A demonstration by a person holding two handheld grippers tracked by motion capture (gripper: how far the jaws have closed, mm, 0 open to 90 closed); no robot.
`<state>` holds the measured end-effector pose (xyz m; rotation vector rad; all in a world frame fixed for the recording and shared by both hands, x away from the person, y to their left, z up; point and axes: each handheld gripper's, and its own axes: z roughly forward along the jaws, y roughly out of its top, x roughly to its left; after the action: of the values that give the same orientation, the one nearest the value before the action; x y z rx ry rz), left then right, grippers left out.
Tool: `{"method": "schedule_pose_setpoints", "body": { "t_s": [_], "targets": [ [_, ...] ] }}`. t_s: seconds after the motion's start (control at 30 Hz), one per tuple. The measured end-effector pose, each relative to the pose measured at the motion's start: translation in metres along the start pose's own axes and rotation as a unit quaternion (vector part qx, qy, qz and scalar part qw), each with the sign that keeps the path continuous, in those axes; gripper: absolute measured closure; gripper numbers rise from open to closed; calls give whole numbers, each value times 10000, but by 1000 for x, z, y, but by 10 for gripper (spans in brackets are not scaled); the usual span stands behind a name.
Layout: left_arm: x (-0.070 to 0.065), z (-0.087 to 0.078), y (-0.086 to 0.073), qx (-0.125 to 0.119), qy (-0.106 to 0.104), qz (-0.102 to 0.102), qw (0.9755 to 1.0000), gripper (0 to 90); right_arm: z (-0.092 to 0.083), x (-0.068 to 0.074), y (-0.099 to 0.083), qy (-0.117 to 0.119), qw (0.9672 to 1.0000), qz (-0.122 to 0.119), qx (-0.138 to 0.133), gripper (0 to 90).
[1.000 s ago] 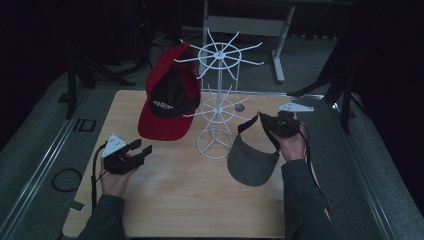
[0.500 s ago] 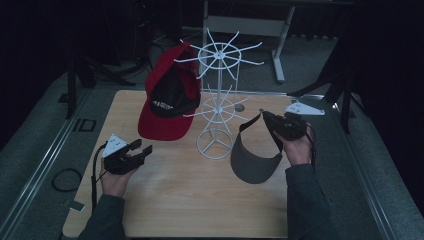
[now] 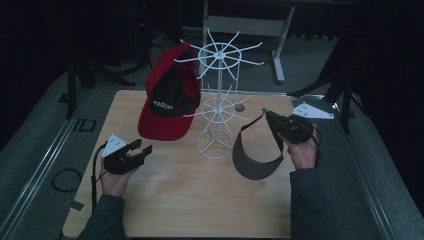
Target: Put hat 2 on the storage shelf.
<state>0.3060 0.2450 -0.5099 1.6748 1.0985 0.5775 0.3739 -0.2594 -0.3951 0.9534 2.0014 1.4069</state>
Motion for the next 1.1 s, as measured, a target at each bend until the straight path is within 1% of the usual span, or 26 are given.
{"method": "schedule_pose_setpoints", "body": {
  "t_s": [0.27,0.63,0.8,1.1],
  "targets": [
    [0,0,0,9,-4,3,10000,476,-7,5,2,64,9999,-67,-83,874],
    [0,0,0,7,-4,2,10000,476,-18,16,9,173,9993,-258,-206,873],
    [0,0,0,-4,5,-11,10000,475,-19,18,11,303,9989,-280,-206,873],
    [1,0,0,-4,7,-10,10000,475,-20,20,16,363,9985,-323,-246,873]
  ]
}}
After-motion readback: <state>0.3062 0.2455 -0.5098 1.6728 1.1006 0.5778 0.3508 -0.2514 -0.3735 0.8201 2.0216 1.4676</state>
